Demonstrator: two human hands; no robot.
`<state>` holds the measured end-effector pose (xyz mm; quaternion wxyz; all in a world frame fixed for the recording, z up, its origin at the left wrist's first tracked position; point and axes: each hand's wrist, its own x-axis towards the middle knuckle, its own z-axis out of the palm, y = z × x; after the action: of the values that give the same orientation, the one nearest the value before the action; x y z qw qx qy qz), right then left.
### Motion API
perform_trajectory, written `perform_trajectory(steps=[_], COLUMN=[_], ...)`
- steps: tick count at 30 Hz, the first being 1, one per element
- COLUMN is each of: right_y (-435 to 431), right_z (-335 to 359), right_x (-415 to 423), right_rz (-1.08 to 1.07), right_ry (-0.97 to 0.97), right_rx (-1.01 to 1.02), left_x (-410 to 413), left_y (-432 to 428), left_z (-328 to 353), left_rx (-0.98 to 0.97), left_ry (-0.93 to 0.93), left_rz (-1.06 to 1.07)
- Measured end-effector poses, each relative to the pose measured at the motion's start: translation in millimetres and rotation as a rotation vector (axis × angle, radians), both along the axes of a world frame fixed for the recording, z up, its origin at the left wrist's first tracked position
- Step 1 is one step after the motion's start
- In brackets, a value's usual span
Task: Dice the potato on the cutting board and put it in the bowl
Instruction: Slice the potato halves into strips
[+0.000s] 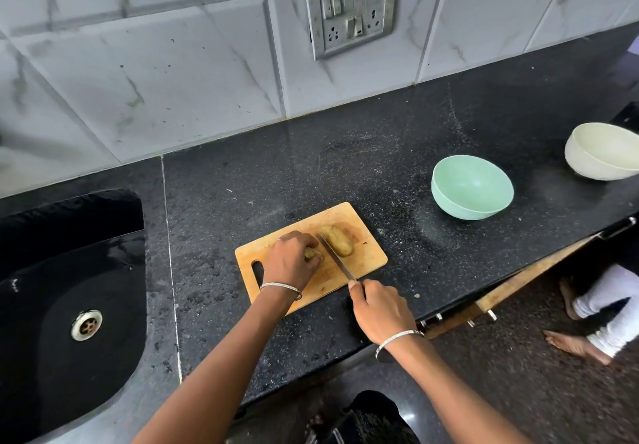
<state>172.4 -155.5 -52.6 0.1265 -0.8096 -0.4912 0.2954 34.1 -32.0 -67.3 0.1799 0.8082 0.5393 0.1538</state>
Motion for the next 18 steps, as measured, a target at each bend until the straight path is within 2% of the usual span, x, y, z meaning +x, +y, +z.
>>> perform_trajectory(steps=[18], right_y=[2.6], right_z=[-10.7], right_x=[-12.5], right_rz=[0.109], right_ry=[-0.004], right_rx=[0.037], left_x=[-2.5], left_y=[-5.6], left_z=[-1.4], left_rx=[-0.007], left_ry=[-0.065], left_rz=[0.158])
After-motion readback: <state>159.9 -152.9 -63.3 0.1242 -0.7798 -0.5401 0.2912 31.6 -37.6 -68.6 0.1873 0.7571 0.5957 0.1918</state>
